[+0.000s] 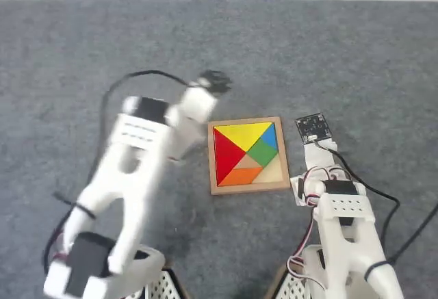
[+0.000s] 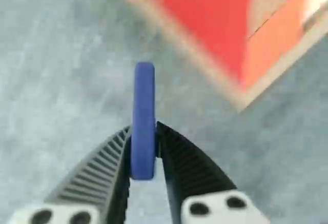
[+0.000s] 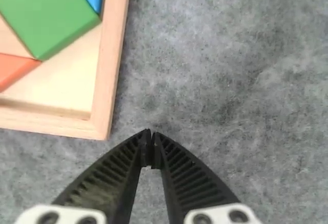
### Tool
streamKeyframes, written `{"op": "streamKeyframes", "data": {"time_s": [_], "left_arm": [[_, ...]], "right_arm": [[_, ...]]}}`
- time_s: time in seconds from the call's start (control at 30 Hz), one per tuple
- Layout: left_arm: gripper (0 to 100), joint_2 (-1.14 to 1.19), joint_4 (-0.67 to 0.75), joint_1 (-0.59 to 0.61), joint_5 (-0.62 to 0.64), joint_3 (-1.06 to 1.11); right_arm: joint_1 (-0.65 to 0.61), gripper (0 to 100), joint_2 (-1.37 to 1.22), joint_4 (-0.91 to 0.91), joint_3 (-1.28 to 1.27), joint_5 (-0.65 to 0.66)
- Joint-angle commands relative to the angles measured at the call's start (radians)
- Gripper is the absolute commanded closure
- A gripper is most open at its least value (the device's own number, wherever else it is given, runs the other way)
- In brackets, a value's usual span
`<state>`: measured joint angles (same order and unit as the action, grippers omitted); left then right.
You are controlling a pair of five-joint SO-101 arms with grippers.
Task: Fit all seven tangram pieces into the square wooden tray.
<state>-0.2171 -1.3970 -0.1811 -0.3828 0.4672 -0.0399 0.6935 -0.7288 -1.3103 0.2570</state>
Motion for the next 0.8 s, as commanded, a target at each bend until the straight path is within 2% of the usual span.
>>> {"op": "streamKeyframes", "data": {"time_s": [0.0,0.13,0.3,0.47,0.77], "left_arm": [[99,0.049,0.164,-0.247,0.207,-0.047],[99,0.192,0.262,-0.319,0.327,-0.107],[99,0.387,0.276,-0.327,0.473,-0.278],[99,0.502,0.282,-0.364,0.494,-0.334],[99,0.52,0.29,-0.396,0.539,-0.335]], "right_arm": [[-0.001,99.1,0.038,0.012,0.008,0.006],[-0.001,99.1,0.038,0.015,0.008,0.006],[-0.004,99.1,0.038,0.016,0.008,0.006],[-0.005,99.1,0.038,0.016,0.008,0.006],[-0.007,99.1,0.038,0.016,0.008,0.008]]}}
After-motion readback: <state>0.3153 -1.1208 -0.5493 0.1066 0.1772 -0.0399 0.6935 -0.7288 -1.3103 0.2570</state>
